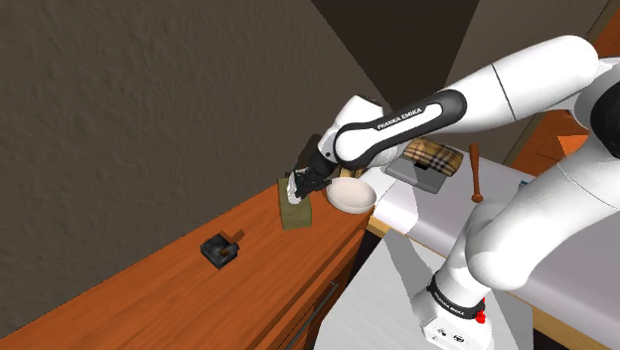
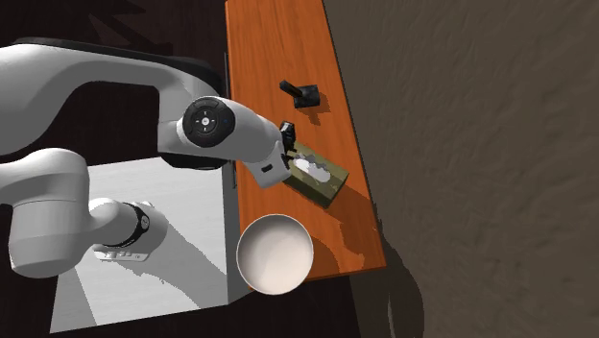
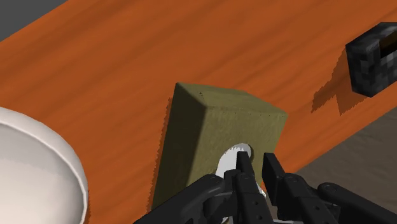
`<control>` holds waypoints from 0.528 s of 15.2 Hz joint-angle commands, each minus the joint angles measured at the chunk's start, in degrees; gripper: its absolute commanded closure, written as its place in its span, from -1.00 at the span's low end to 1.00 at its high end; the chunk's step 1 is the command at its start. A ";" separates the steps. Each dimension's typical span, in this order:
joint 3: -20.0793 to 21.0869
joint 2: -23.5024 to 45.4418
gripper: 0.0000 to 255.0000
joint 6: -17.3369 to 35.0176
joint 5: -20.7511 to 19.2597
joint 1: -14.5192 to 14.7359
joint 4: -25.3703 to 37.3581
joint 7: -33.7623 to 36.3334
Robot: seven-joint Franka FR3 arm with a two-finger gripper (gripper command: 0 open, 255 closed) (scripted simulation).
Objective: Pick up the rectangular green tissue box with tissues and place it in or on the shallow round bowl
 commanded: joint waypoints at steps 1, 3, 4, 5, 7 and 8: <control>0.15 -1.17 1.00 -1.73 -0.91 -0.48 0.56 0.88; 0.29 -2.27 1.00 -3.49 -1.71 -0.89 1.24 1.68; 0.34 -2.80 1.00 -4.37 -2.08 -1.08 1.61 2.05; 0.39 -3.30 1.00 -5.24 -2.43 -1.26 1.99 2.41; 0.46 -4.26 1.00 -6.98 -3.08 -1.59 2.80 3.09; 0.49 -4.72 1.00 -7.84 -3.39 -1.75 3.22 3.41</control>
